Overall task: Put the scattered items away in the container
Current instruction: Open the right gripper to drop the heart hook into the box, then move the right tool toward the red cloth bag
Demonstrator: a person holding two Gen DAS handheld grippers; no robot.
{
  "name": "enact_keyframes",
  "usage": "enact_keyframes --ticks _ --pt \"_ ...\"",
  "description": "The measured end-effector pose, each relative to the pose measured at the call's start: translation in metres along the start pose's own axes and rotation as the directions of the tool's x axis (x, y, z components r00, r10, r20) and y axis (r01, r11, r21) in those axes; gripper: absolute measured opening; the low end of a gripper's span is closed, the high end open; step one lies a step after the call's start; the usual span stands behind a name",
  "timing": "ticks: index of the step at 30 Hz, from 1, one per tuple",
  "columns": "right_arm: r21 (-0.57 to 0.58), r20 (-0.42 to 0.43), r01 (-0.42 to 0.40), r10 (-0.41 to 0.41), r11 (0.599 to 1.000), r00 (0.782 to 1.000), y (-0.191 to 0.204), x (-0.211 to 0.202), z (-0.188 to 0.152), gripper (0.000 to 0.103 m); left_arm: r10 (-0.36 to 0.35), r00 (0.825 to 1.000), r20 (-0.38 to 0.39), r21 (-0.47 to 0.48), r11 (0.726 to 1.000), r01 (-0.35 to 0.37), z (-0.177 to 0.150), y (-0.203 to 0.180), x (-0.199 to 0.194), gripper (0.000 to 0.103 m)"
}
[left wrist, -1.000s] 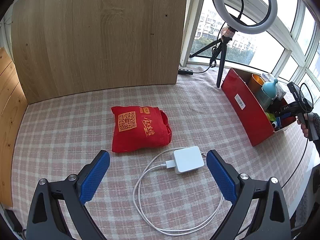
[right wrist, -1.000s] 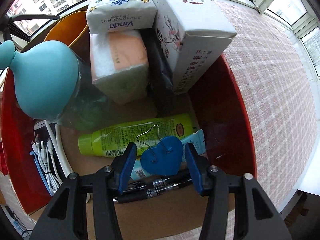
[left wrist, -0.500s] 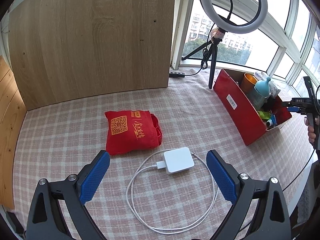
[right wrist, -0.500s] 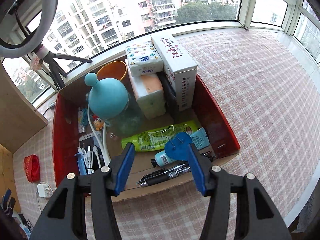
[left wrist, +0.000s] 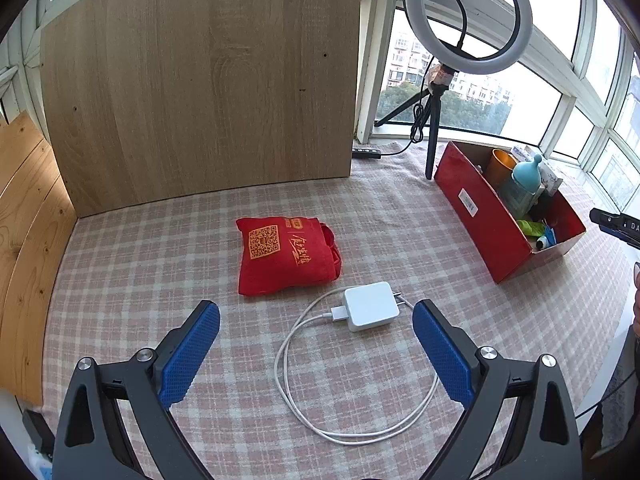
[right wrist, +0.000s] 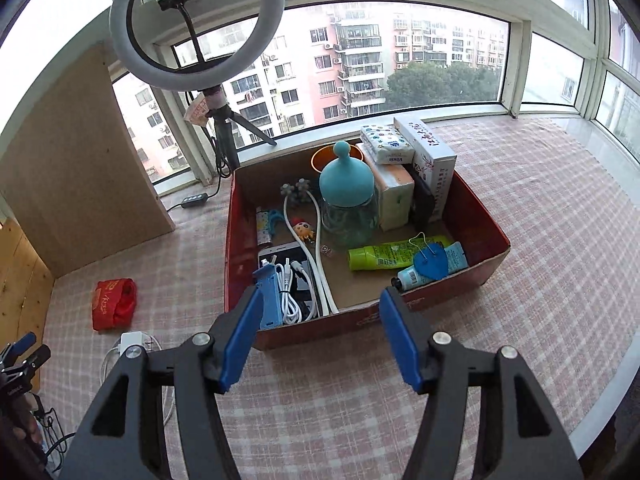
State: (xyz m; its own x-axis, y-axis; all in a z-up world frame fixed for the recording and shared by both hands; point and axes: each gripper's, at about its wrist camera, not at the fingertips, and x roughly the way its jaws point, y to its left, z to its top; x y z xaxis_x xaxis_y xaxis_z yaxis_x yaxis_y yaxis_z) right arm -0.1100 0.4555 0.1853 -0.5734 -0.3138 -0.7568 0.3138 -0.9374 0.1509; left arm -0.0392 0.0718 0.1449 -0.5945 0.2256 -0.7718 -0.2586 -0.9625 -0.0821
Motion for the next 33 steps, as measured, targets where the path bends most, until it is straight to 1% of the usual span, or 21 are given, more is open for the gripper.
enact_keyframes --ticks 7,11,16,19,21,25,27,30,33 --pt "-0.119 0.040 -0.058 0.063 0.991 0.997 0.065 -0.025 -0.010 0.061 0.013 1.000 0.007 -0.011 1.000 -0.013 -0.007 0.003 -0.011 0.097" --pt "-0.167 0.012 -0.123 0.127 0.978 0.992 0.094 -0.024 -0.022 0.061 0.029 0.999 0.022 -0.015 0.999 -0.029 -0.009 0.004 -0.019 0.097" --pt "-0.224 -0.043 -0.186 0.181 0.957 0.983 0.123 -0.014 -0.044 0.061 0.063 0.998 0.022 -0.027 0.998 -0.062 -0.016 0.012 -0.023 0.097" --pt "-0.251 -0.065 -0.205 0.195 0.946 0.979 0.131 -0.008 -0.054 0.061 0.091 0.996 0.013 -0.039 0.995 -0.090 -0.024 0.022 -0.024 0.097" --pt "-0.255 -0.078 -0.220 0.207 0.942 0.975 0.132 -0.005 -0.059 0.061 0.104 0.995 0.001 -0.066 0.992 -0.104 -0.031 0.034 -0.024 0.097" --pt "-0.254 -0.103 -0.226 0.206 0.941 0.973 0.127 0.004 -0.068 0.061 0.117 0.992 -0.042 -0.133 0.984 -0.122 -0.049 0.060 -0.017 0.097" --pt "-0.243 -0.122 -0.230 0.205 0.943 0.971 0.124 0.009 -0.072 0.061 0.127 0.990 -0.066 -0.148 0.980 -0.135 -0.056 0.067 -0.011 0.097" --pt "-0.222 -0.153 -0.241 0.211 0.945 0.966 0.122 0.018 -0.076 0.061 0.128 0.988 -0.085 -0.154 0.978 -0.140 -0.061 0.071 -0.004 0.097" --pt "-0.221 -0.172 -0.245 0.210 0.944 0.963 0.123 0.024 -0.079 0.061 0.107 0.990 -0.092 -0.151 0.981 -0.120 -0.061 0.068 0.005 0.096"
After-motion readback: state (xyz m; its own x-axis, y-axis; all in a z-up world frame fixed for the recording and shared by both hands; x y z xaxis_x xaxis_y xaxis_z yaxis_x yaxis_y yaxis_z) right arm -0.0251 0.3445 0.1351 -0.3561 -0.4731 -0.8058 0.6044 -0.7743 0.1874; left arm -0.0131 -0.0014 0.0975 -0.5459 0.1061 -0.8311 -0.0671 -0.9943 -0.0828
